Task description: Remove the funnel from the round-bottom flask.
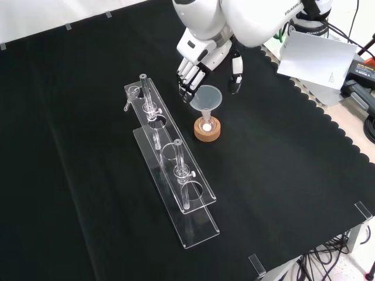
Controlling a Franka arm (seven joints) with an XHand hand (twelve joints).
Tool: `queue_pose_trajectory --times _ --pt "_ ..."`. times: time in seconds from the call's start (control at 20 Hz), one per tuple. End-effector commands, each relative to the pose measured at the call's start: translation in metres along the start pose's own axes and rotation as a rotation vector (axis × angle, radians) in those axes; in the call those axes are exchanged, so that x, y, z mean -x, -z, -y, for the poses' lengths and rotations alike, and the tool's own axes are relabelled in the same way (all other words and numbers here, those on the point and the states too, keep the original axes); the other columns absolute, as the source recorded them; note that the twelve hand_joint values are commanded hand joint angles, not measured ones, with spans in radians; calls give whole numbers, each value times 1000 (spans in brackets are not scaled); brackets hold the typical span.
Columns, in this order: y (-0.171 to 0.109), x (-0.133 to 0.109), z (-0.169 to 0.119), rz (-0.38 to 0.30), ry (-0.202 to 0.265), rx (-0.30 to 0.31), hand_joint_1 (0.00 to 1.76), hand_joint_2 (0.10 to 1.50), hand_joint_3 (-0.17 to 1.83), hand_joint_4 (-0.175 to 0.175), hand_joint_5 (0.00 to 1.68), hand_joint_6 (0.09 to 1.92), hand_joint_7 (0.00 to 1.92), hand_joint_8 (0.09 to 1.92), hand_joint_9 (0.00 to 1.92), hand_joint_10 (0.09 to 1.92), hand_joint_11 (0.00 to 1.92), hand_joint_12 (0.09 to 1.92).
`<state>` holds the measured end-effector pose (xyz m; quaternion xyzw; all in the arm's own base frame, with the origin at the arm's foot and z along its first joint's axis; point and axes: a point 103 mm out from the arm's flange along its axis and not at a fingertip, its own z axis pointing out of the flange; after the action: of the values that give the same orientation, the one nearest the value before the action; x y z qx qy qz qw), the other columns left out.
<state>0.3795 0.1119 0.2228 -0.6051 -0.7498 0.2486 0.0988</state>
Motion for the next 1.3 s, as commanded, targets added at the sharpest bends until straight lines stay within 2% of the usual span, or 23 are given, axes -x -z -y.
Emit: queue_pose_trajectory --times 0.05,0.3,0.75,1.05,1.3 --pt "-1 -3 -11 42 3 -21 700 671 311 -65 220 87 0 692 206 787 349 1467" --pt "0 -10 -16 105 2 -35 699 670 313 -57 209 87 0 666 189 792 339 1471" --pt "-4 -6 -22 143 -13 -58 698 670 315 -54 206 87 0 660 202 803 337 1475" --pt "-8 -2 -26 147 -14 -80 698 664 334 -51 267 87 88 703 393 737 378 1456" --pt "-10 -2 -28 164 -17 -62 703 660 370 -56 356 87 255 700 634 598 439 1408"
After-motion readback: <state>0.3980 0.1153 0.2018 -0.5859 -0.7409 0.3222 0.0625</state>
